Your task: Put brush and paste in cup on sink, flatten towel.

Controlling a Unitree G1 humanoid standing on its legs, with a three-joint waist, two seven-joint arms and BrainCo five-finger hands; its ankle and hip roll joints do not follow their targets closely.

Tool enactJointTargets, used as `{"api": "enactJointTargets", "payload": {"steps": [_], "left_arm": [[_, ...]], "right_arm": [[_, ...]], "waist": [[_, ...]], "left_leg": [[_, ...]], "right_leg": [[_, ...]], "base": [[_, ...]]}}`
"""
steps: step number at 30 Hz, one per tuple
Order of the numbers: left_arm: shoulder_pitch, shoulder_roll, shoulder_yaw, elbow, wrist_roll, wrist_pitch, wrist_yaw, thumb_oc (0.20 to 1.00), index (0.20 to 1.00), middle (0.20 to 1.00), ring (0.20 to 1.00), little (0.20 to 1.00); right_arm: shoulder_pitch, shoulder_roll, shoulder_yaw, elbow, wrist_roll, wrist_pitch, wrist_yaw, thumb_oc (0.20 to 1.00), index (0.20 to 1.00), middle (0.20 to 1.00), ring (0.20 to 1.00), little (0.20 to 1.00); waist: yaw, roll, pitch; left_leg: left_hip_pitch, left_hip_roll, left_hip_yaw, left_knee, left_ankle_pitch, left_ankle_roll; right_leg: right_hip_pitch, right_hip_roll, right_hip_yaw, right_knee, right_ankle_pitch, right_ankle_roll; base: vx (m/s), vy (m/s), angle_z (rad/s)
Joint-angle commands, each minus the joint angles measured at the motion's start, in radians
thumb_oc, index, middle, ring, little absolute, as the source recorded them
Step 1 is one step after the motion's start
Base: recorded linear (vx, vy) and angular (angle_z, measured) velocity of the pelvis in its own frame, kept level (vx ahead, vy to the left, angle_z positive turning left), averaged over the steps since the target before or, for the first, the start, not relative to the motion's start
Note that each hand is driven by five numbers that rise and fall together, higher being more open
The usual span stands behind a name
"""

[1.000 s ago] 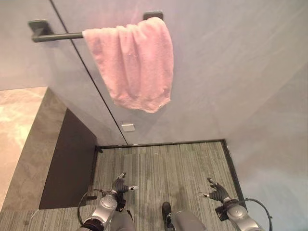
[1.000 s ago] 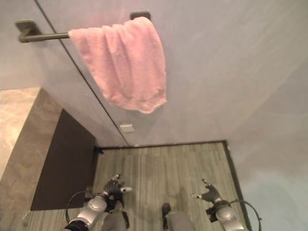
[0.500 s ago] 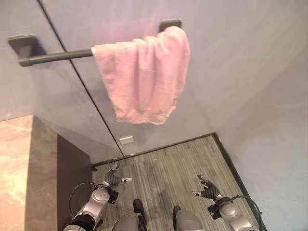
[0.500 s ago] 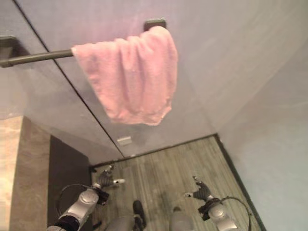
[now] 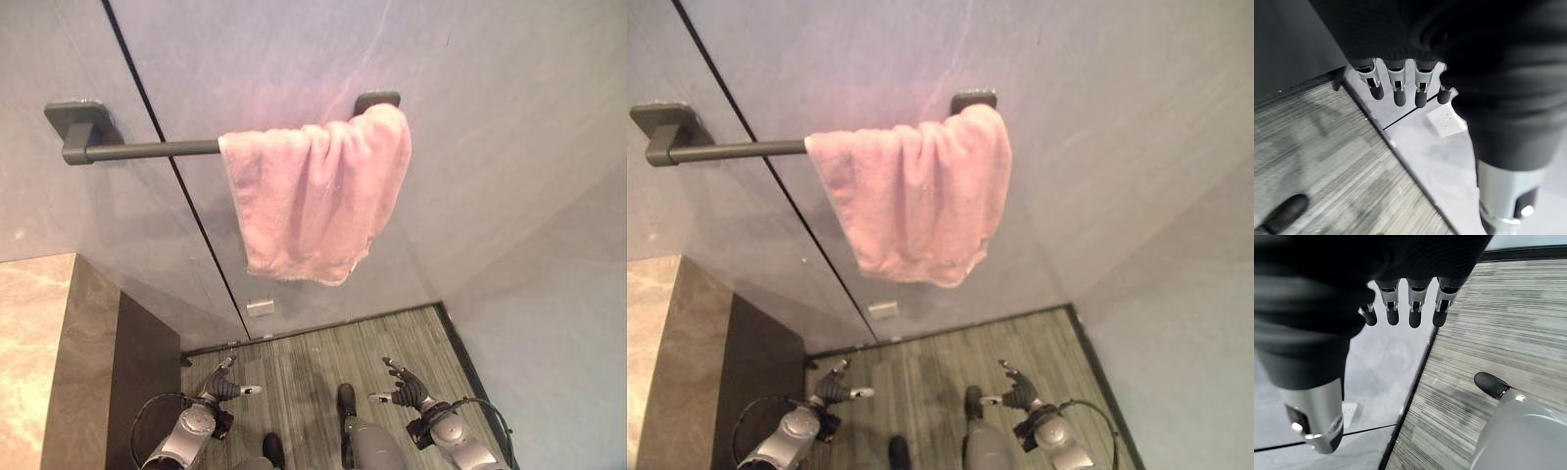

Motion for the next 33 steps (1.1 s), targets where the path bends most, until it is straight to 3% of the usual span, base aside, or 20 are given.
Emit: {"api": "enactJointTargets", "payload": {"steps": [1, 14, 21, 28, 33], "left_arm": [[-0.011, 0.001, -0.005, -0.051, 0.008, -0.041, 0.003, 1.000, 1.000, 1.000, 1.000, 1.000], [0.068, 0.036, 0.046, -0.134, 0.034, -0.036, 0.025, 1.000, 1.000, 1.000, 1.000, 1.000], [0.180, 0.142, 0.185, -0.401, 0.037, -0.048, -0.017, 1.000, 1.000, 1.000, 1.000, 1.000], [0.173, 0.213, 0.291, -0.558, 0.032, -0.061, -0.018, 1.000, 1.000, 1.000, 1.000, 1.000], [0.116, 0.225, 0.296, -0.615, 0.014, -0.061, -0.009, 1.000, 1.000, 1.000, 1.000, 1.000]], "right_arm": [[-0.032, -0.051, -0.031, -0.029, 0.010, -0.034, -0.016, 1.000, 1.000, 1.000, 1.000, 1.000], [-0.005, -0.045, -0.106, -0.011, 0.078, -0.036, -0.047, 1.000, 1.000, 1.000, 1.000, 1.000], [0.008, -0.099, -0.174, -0.204, 0.108, -0.042, -0.007, 1.000, 1.000, 1.000, 1.000, 1.000], [-0.067, -0.159, -0.223, -0.347, 0.104, -0.039, -0.004, 1.000, 1.000, 1.000, 1.000, 1.000], [-0.130, -0.177, -0.229, -0.407, 0.116, -0.027, -0.011, 1.000, 1.000, 1.000, 1.000, 1.000]], "waist": [[-0.001, 0.031, -0.010], [0.003, 0.054, -0.052], [0.018, 0.064, -0.068], [0.030, 0.062, -0.080], [0.033, 0.061, -0.084]], "left_leg": [[-0.074, 0.058, 0.019, 0.106, 0.021, -0.035], [-0.015, 0.076, -0.007, 0.012, 0.054, -0.054], [0.002, 0.075, -0.014, -0.042, 0.068, -0.059], [0.003, 0.072, -0.014, -0.043, 0.060, -0.058], [0.004, 0.070, -0.011, -0.043, 0.055, -0.057]], "right_leg": [[0.035, 0.049, -0.008, 0.033, -0.056, 0.047], [0.099, 0.062, -0.029, 0.012, -0.083, 0.032], [0.115, 0.058, -0.040, -0.011, -0.076, 0.038], [0.125, 0.054, -0.038, -0.028, -0.071, 0.044], [0.132, 0.053, -0.034, -0.039, -0.071, 0.046]], "base": [[0.12, -0.143, 0.32], [0.04, -0.033, 0.05], [0.01, 0.021, 0.04], [0.00, 0.003, 0.01], [0.00, 0.000, 0.00]]}}
